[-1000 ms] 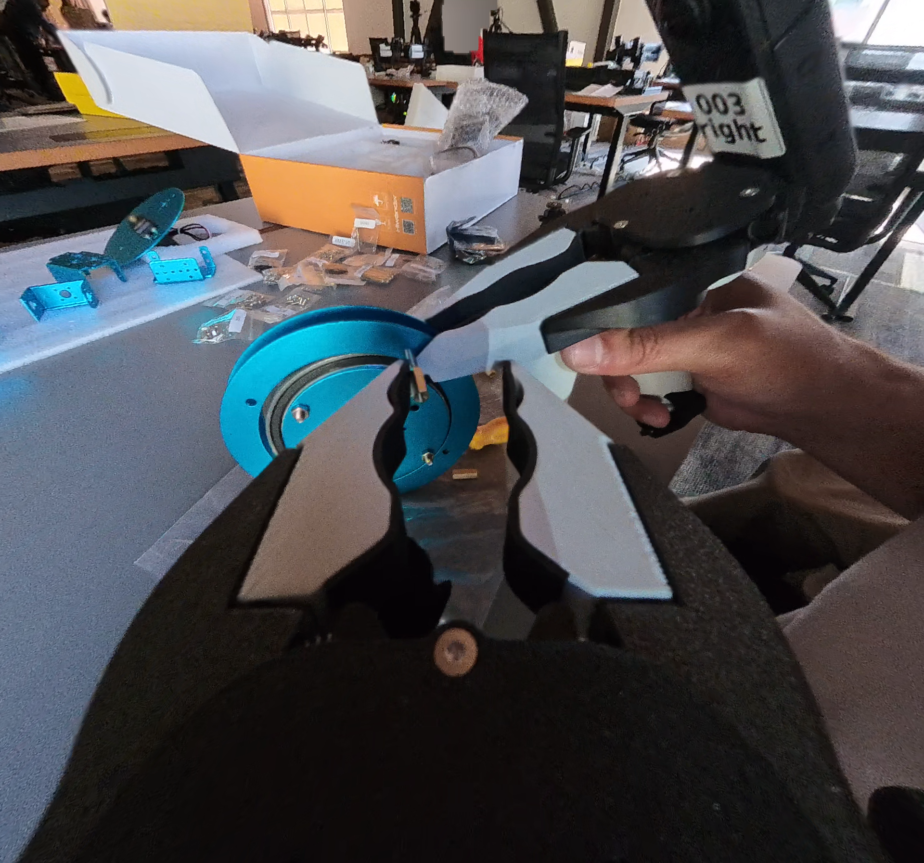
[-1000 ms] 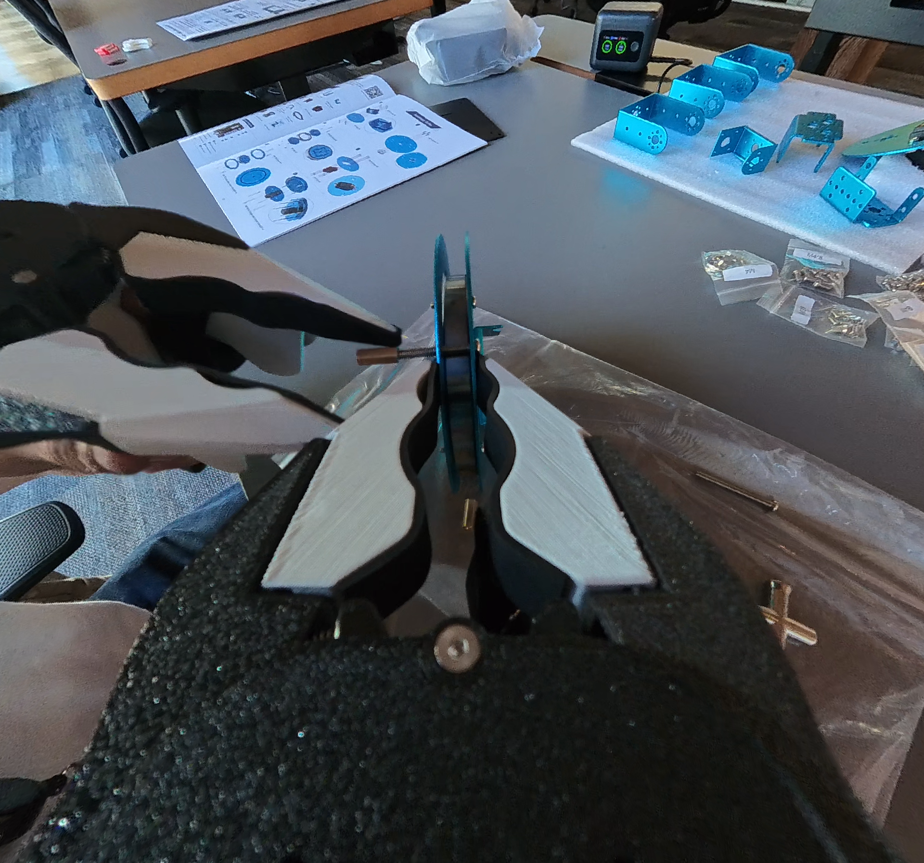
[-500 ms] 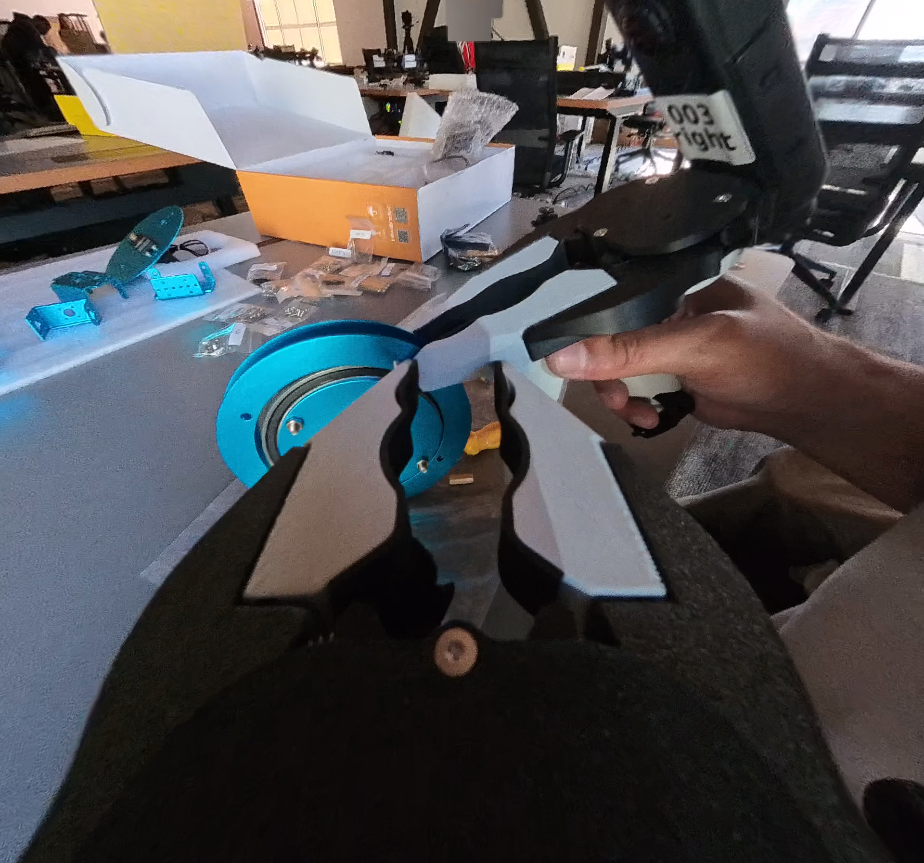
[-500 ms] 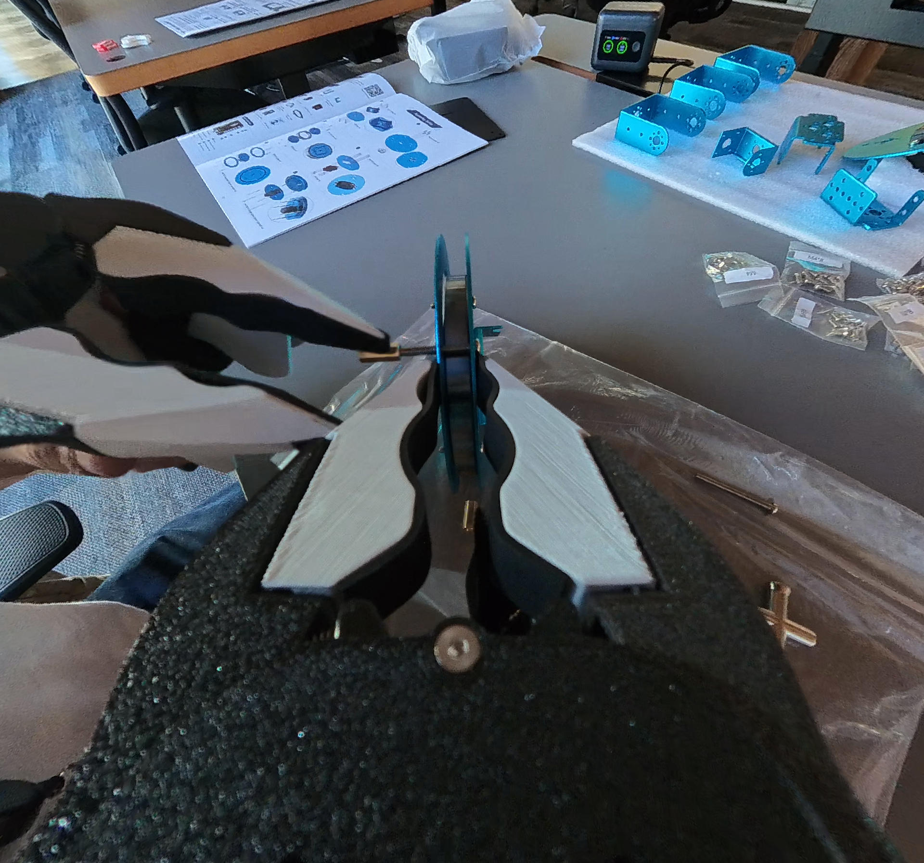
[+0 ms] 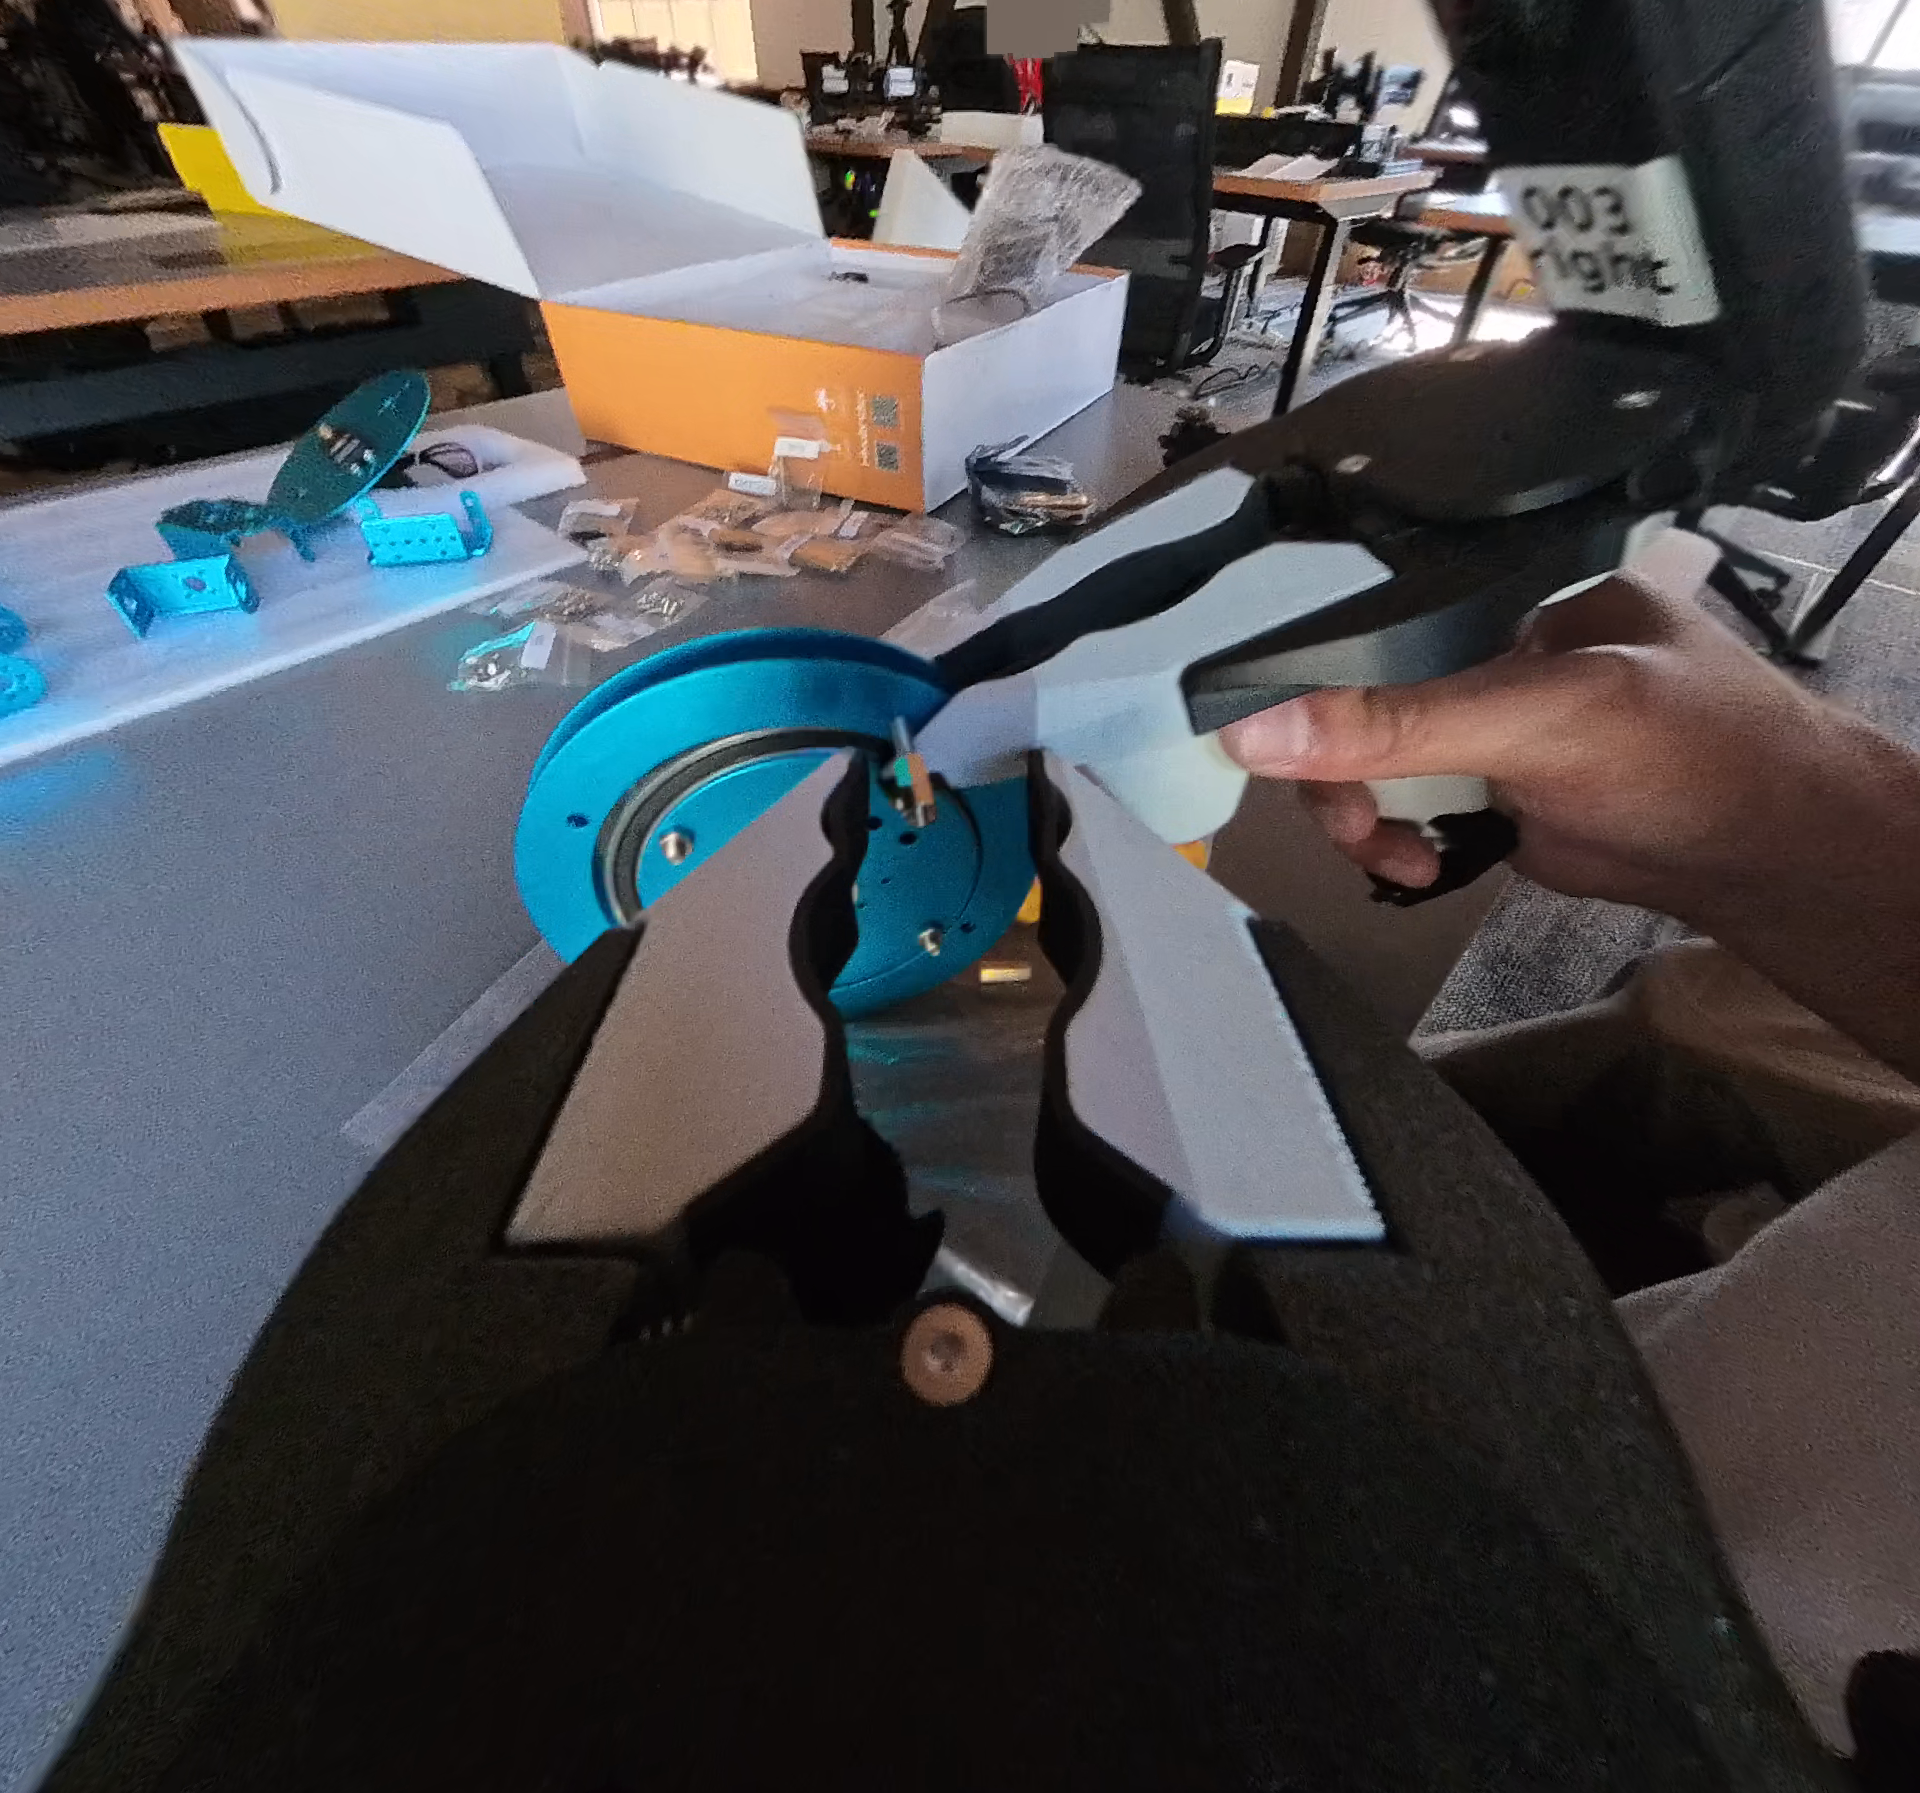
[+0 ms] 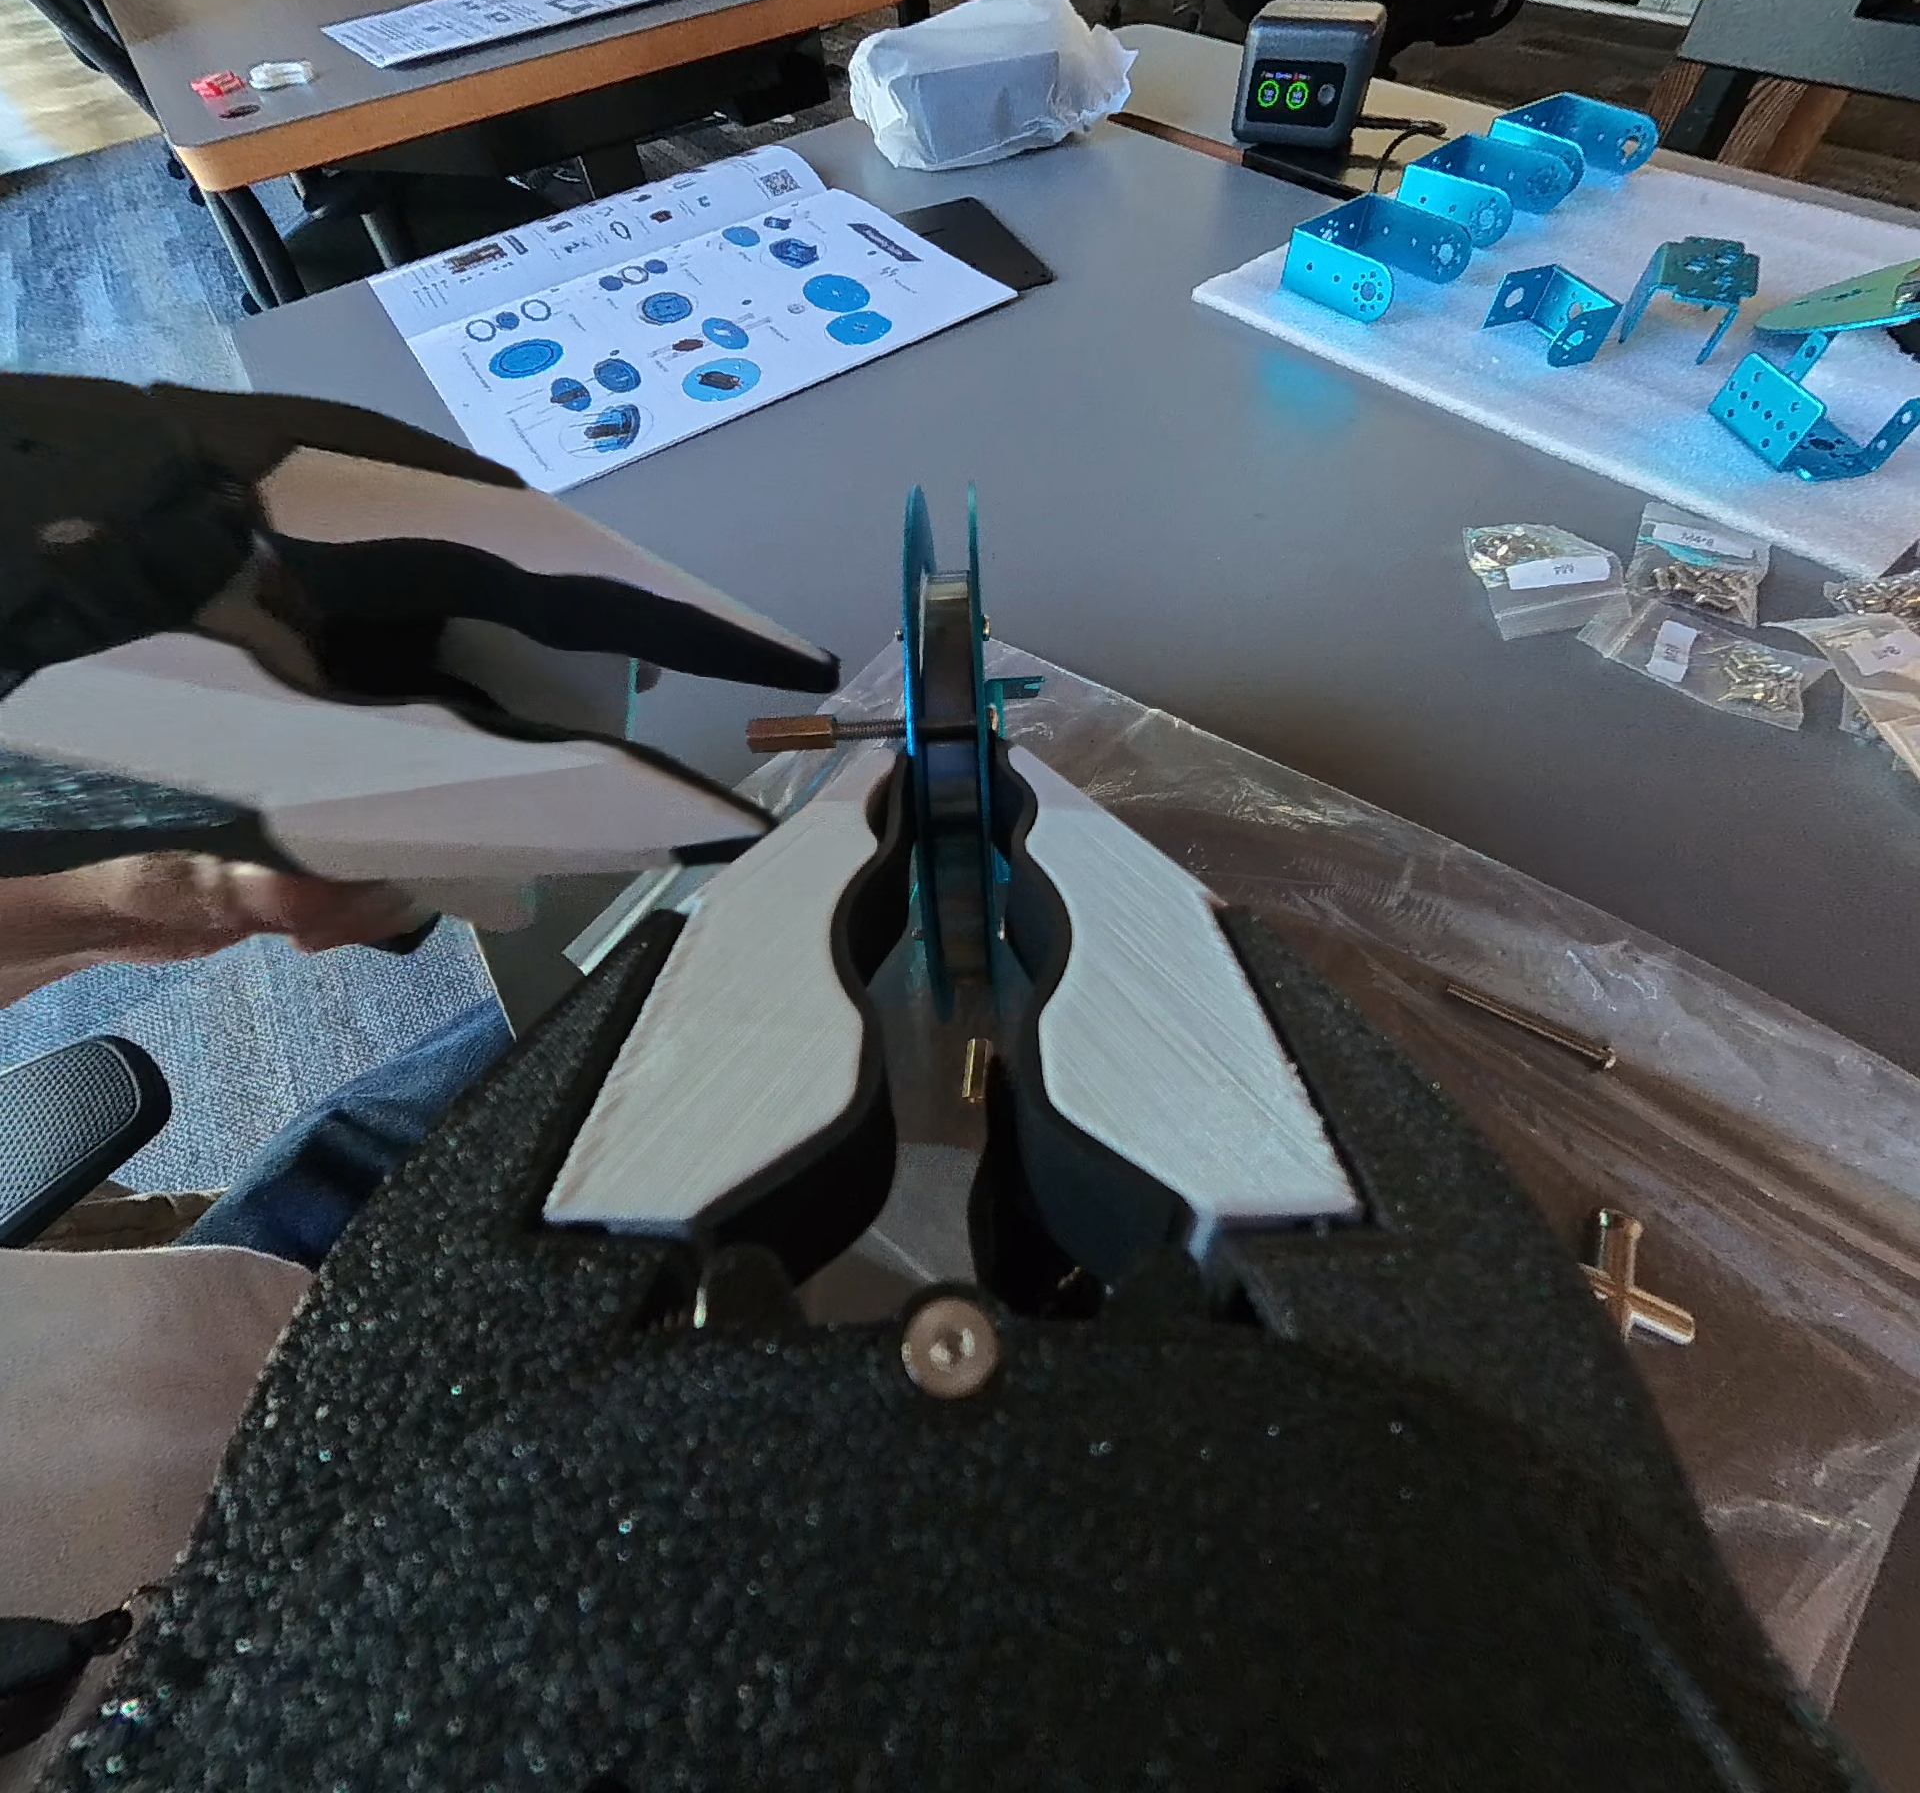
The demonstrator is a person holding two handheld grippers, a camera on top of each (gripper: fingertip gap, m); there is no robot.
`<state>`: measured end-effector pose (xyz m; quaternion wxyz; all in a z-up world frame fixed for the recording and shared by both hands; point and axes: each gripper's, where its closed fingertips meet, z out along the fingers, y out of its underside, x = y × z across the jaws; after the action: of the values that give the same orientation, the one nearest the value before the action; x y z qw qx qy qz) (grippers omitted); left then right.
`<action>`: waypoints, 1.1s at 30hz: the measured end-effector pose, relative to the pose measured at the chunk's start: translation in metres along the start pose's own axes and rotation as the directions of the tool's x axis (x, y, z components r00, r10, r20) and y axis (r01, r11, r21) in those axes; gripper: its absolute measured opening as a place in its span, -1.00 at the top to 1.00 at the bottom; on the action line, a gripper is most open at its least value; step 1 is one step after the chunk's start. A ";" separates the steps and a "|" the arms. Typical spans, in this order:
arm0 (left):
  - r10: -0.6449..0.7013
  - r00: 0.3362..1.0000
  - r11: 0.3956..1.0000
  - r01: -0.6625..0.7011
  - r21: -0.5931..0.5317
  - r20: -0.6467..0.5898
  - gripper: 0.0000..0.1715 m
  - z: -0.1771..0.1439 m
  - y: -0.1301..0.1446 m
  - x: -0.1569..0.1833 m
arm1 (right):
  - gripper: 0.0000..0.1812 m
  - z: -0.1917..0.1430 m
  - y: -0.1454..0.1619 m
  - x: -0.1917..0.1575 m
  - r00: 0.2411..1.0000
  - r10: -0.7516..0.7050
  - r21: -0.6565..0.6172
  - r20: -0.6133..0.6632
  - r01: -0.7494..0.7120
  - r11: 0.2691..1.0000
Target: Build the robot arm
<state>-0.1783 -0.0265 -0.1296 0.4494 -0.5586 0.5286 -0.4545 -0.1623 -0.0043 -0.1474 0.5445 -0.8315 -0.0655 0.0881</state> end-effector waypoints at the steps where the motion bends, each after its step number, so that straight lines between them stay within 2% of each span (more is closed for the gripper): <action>1: -0.021 1.000 1.000 0.021 -0.018 0.004 0.66 0.001 0.006 -0.004 | 0.86 0.000 0.000 0.000 1.000 -0.001 0.000 -0.001 0.001 1.000; 3: -0.041 0.999 0.999 0.040 -0.029 -0.020 0.66 0.003 0.009 0.000 | 0.86 0.000 0.000 0.000 1.000 -0.002 0.000 0.000 0.002 1.000; 7: -0.001 1.000 1.000 0.002 0.027 -0.020 0.65 -0.001 -0.008 0.010 | 0.86 0.000 0.000 0.001 1.000 0.004 -0.001 0.003 -0.004 1.000; 9: -0.047 0.998 0.998 0.048 0.043 -0.030 0.65 -0.004 -0.012 0.008 | 0.86 0.000 0.000 0.000 1.000 0.001 0.000 0.001 -0.001 1.000; 13: -0.061 0.998 0.998 0.061 -0.021 0.000 0.65 0.002 0.008 -0.002 | 0.86 0.000 0.000 0.000 1.000 0.001 -0.001 0.000 -0.001 1.000; 18: -0.028 0.998 0.997 0.032 0.072 -0.049 0.67 -0.006 -0.018 0.019 | 0.86 0.000 0.000 0.000 1.000 -0.001 -0.001 0.002 0.001 1.000; 23: -0.094 0.996 0.995 0.094 -0.014 -0.002 0.66 -0.002 0.008 -0.001 | 0.86 0.000 0.000 0.000 1.000 0.000 0.000 0.000 0.000 1.000; 26: -0.070 0.997 0.997 0.071 0.019 -0.035 0.62 -0.003 -0.003 0.011 | 0.86 0.000 0.000 0.000 1.000 -0.002 -0.001 0.001 0.002 1.000; 29: -0.052 0.996 0.996 0.057 0.074 -0.069 0.67 -0.008 -0.018 0.020 | 0.86 0.000 0.000 0.000 1.000 -0.002 -0.001 -0.001 0.002 1.000; 33: -0.073 0.997 0.997 0.073 0.009 -0.009 0.67 -0.004 0.001 -0.001 | 0.86 0.000 0.000 0.000 1.000 -0.001 -0.001 -0.001 0.001 1.000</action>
<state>-0.1829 -0.0257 -0.1298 0.4328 -0.5734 0.5079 -0.4754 -0.1622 -0.0040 -0.1478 0.5441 -0.8318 -0.0656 0.0875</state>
